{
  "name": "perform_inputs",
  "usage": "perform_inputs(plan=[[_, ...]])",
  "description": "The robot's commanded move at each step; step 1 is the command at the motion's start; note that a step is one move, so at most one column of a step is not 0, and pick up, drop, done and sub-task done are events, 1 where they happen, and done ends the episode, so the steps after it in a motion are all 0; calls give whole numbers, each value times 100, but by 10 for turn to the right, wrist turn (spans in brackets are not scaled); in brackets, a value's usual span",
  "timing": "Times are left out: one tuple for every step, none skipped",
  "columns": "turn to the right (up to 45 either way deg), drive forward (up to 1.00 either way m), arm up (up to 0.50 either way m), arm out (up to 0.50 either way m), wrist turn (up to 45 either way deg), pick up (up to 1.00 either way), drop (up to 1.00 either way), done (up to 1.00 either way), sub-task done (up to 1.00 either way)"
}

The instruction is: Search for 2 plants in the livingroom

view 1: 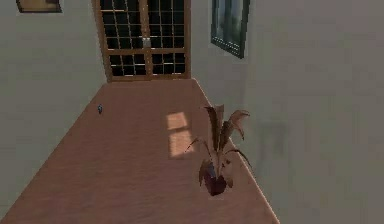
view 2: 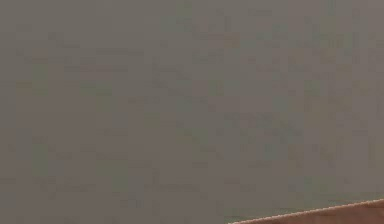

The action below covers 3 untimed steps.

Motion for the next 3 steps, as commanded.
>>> perform_inputs(plan=[[0,35,0,0,0,0,0,0,0],[90,0,0,0,0,0,0,0,0],[0,0,0,0,0,0,0,0,100]])
